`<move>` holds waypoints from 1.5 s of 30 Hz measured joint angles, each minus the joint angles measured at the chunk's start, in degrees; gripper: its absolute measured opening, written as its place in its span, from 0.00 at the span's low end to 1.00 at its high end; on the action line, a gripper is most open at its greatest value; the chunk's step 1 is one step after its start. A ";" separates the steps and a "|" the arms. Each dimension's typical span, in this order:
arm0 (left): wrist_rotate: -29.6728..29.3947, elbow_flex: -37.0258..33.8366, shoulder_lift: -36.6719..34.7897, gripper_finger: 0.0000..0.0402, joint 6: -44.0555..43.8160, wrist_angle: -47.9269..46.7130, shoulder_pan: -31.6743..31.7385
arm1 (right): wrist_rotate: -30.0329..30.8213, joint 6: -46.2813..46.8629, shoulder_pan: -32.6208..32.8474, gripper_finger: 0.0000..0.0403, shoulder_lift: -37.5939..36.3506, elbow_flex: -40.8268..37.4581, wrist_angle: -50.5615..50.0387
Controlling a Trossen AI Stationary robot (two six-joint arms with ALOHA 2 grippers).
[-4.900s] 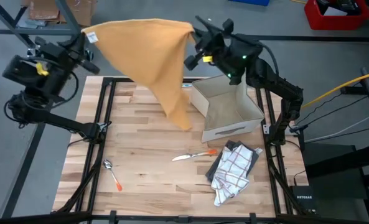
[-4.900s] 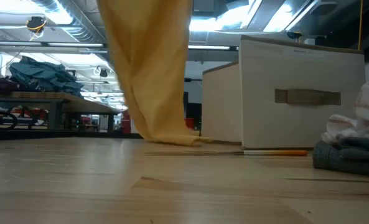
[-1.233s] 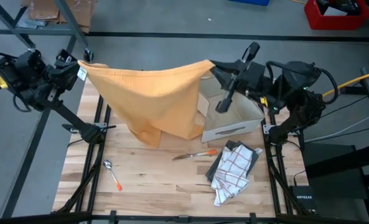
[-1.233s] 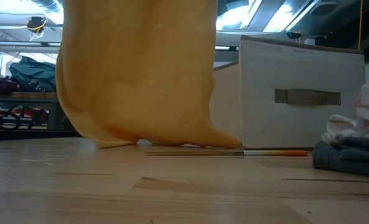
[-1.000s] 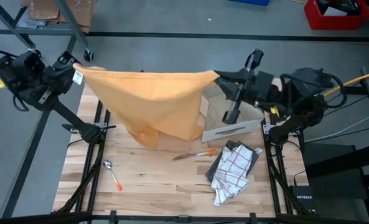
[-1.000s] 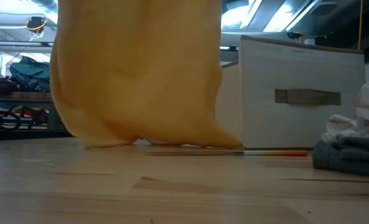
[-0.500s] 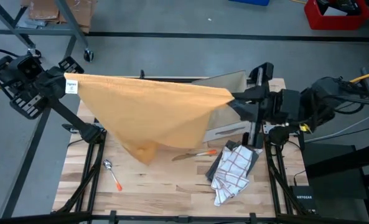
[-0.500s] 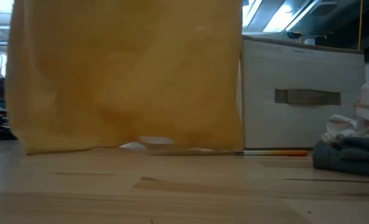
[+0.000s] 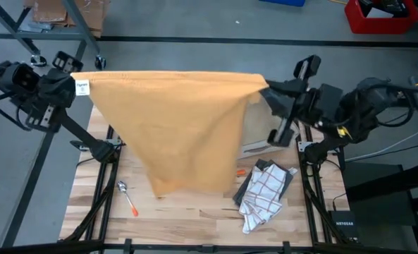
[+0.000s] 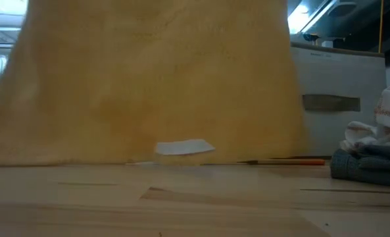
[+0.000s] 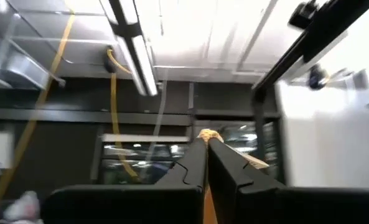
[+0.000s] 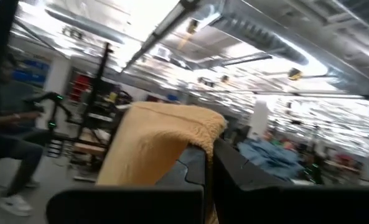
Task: Fold towel
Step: Fold the orange kitchen towel
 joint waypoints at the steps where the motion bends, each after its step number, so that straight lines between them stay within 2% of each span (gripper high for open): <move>1: -1.21 0.00 0.00 0.00 1.50 -0.15 0.00 | 0.58 -0.01 -0.62 0.02 -0.03 -0.02 -0.21; 5: -8.49 0.00 -0.04 0.00 8.45 -0.28 0.00 | 1.17 0.01 -3.52 0.02 -0.11 -0.39 -3.65; 10: -24.42 0.07 -0.17 0.00 18.48 -1.74 0.02 | 1.17 0.27 -7.57 0.02 -0.09 -0.46 -10.96; 14: -35.05 0.07 0.04 0.00 21.83 -6.31 0.09 | 1.11 2.90 -11.52 0.02 -0.09 -0.46 -15.72; 21: -40.75 0.04 1.18 0.00 22.05 -12.24 2.30 | -3.34 4.70 -20.83 0.02 0.41 -0.46 -22.11; 26: -48.64 0.04 1.86 0.00 24.83 -14.99 4.51 | -10.87 7.55 -28.16 0.02 1.78 -0.50 -26.04; 31: -56.13 0.02 1.97 0.00 25.56 -18.97 6.15 | -15.10 7.57 -34.69 0.02 4.08 -0.52 -27.16; 37: -58.77 0.00 1.97 0.00 21.83 -24.06 8.01 | -18.26 7.29 -42.51 0.02 6.84 -0.52 -26.83; 45: -59.46 0.00 1.90 0.00 15.75 -32.75 9.81 | -18.69 6.14 -49.82 0.02 8.75 -0.52 -26.40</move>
